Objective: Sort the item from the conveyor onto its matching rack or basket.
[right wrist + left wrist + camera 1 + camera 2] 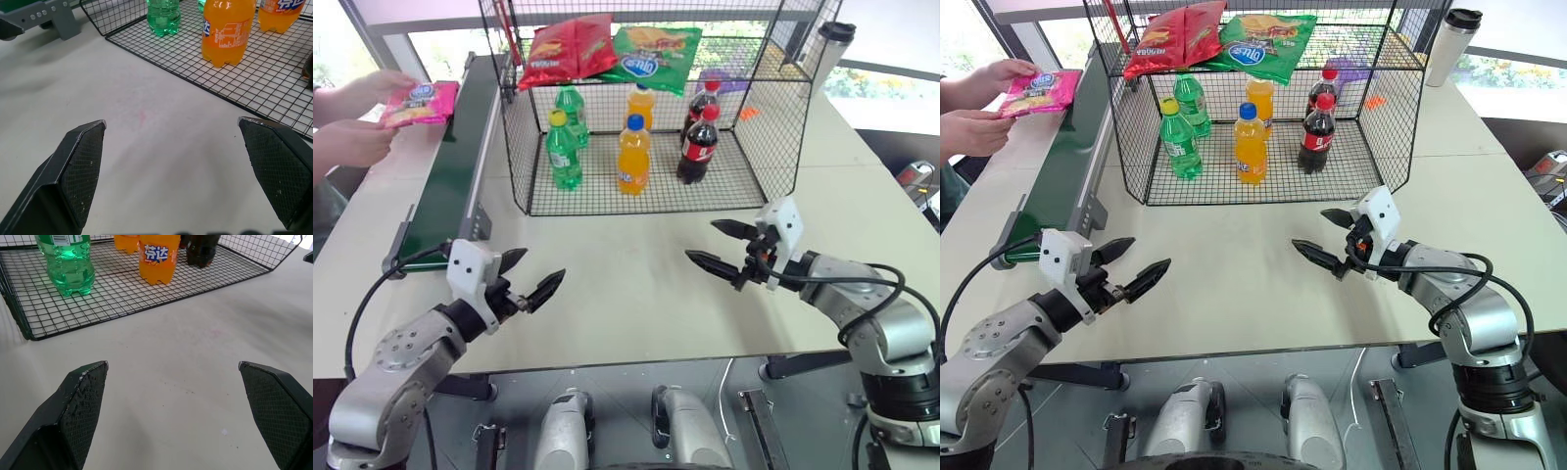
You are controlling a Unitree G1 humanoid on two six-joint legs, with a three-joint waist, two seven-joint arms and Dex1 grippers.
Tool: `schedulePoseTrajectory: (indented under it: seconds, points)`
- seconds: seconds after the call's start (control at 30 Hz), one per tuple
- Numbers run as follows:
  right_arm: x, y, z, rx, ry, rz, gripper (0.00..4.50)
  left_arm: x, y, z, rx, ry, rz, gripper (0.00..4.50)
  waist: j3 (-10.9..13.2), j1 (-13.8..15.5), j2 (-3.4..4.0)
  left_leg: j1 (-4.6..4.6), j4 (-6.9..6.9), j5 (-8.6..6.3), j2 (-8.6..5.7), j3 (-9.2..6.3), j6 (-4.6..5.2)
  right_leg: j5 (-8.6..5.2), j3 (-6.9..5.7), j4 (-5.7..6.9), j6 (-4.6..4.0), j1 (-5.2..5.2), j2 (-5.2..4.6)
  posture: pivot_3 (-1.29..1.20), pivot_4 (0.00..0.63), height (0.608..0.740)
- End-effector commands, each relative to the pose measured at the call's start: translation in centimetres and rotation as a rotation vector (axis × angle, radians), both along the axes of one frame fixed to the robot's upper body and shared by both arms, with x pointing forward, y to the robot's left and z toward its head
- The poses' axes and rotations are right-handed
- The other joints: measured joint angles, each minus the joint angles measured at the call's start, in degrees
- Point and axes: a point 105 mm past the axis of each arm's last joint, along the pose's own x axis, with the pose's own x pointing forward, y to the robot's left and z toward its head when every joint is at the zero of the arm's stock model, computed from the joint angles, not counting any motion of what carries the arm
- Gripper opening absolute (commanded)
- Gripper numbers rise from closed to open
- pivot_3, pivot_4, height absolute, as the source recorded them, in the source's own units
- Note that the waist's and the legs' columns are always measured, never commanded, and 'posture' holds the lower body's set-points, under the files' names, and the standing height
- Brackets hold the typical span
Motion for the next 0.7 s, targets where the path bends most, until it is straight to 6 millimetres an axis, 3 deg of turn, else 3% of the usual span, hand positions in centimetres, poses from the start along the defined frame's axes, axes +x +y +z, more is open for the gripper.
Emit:
schedulePoseTrajectory:
  seconds: [0.03,0.7]
  points:
    - [-0.15,0.25,0.73,0.013,-0.043,0.002,4.50,0.07,-0.12,1.35,0.013,-0.062,-0.005,4.47,0.00,-0.02,0.00,0.00,0.01,0.00,0.00,0.00,0.00,0.00,0.00,0.00,0.00,0.01,0.00,0.00,0.150,0.740]
    - [0.34,0.31,0.85,0.015,-0.056,-0.019,4.50,0.20,-0.09,0.88,0.100,-0.059,0.005,4.47,0.00,-0.02,0.00,0.05,0.08,0.01,-0.01,0.00,0.00,0.01,0.00,0.18,0.01,0.02,0.00,0.00,0.150,0.740]
